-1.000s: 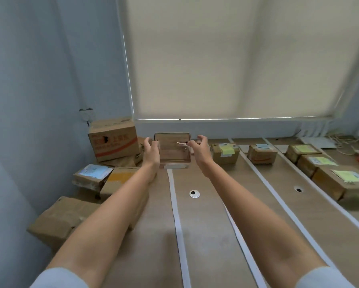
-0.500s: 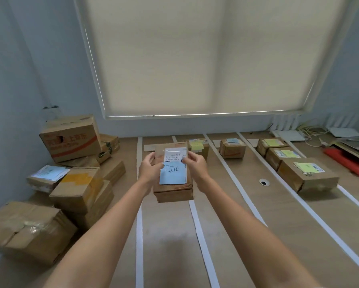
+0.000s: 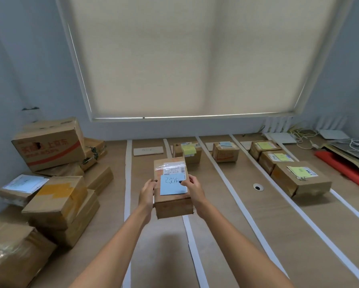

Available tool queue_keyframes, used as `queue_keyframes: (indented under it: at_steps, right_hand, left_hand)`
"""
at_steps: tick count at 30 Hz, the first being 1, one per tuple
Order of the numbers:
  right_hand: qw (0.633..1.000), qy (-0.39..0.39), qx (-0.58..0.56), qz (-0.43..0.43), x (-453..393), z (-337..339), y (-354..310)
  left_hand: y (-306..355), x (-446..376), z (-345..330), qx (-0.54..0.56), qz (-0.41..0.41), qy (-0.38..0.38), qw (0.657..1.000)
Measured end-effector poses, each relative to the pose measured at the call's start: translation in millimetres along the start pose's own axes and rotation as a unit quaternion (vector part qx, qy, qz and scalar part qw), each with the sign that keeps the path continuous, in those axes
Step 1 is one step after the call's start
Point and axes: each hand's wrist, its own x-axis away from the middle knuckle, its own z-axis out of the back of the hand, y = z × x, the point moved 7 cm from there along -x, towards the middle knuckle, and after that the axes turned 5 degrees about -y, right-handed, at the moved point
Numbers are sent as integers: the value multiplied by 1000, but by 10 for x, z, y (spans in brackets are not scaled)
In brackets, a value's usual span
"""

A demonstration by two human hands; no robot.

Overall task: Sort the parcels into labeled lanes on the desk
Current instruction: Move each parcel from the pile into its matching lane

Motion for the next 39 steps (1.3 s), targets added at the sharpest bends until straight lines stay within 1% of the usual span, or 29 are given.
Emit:
queue_keyframes:
  at_steps: [3,6,9,13,17,21,23,26,30,35,37,39]
  right_hand:
    - [1000,-23,13,-15,-49,104,187]
    - [999,-10,7,-52,-109,390,359]
    - [998,2,-10,-66,-228,741,447]
    - [998,22,-5,-61,-492,1369,513]
    - [996,48,13,-70,-802,2223,600]
    - [993,16,64,-100,-1116,3047,749]
    - [991,5,66,-113,-1237,3406,826]
    - [991,-2,66,-116,-1446,3840,909]
    - [995,-1,58,-79,-1806,4148,960]
    - [999,2,41,-34,-2340,4306,976]
    - [998,4,65,-23,-2526,4315,1044]
    - [994,11,108,-31,-2666,4331,1170]
  left_hand:
    - [-194,-111,-129,15,23,-10,1000]
    - [-337,-214,-311,-24,37,-12,999]
    - [-378,-378,-631,-43,34,-21,998]
    - [-448,-592,-1293,-53,24,-44,997]
    - [-579,-850,-2053,-52,30,-46,997]
    - [-847,-1076,-2820,-53,48,-16,997]
    - [-978,-1183,-3175,-57,64,-5,996]
    - [-1087,-1383,-3657,-67,73,-9,995]
    - [-1132,-1732,-4040,-73,65,0,995]
    - [-1088,-2232,-4249,-59,41,2,997]
    - [-1153,-2399,-4250,-78,36,7,996]
    - [-1332,-2524,-4190,-93,64,24,993]
